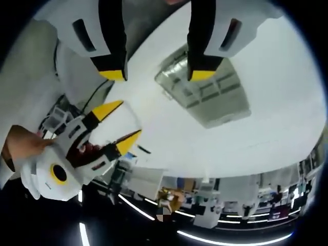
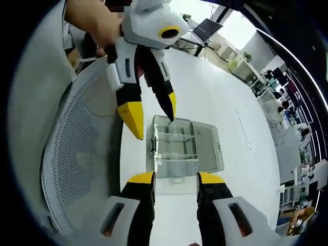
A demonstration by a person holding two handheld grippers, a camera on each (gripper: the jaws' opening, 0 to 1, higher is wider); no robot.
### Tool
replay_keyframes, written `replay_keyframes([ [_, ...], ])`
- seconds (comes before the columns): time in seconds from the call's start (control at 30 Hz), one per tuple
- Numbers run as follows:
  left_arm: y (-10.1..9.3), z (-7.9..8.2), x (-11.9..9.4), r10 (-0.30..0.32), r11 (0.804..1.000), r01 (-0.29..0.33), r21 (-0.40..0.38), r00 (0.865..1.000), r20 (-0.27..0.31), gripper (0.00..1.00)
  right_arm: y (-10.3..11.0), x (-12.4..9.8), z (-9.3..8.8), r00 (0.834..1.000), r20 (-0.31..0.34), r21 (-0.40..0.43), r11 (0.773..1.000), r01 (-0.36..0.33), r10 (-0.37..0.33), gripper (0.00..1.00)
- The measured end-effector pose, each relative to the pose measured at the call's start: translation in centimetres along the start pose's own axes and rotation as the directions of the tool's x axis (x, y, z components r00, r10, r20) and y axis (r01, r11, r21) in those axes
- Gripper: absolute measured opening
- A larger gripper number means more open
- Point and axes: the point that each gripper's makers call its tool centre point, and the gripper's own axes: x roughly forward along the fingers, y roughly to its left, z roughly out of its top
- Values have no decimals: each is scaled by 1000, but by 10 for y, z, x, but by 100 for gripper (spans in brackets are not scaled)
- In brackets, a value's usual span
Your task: Insert the divider into the dual guide fixture by aligning both edges with the guide slots and pushing it downward to the bottom, including one-sided entry, uneven engagement, binding, and posture correction.
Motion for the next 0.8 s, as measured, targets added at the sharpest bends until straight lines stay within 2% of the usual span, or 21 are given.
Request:
replay_keyframes([
  [0.2, -9, 15, 4, -37, 999, 38, -39, 999, 28, 37, 0, 0, 7, 1000, 22, -18, 1000, 13, -13, 27],
  [0.33, -14, 20, 5, -52, 998, 53, -38, 998, 34, 35, 0, -1, 11, 999, 33, -30, 999, 27, -26, 27],
  [0.43, -18, 25, 7, -74, 993, 78, -84, 996, 52, 32, -1, -2, 16, 998, 50, -37, 998, 41, -39, 27],
  [0.63, -21, 30, 8, -97, 981, 106, -159, 993, 68, 24, -1, -4, 23, 996, 70, -45, 998, 52, -49, 27],
  [0.8, -22, 30, 9, -101, 975, 112, -192, 993, 63, 18, -1, -5, 27, 996, 77, -58, 997, 59, -55, 27],
])
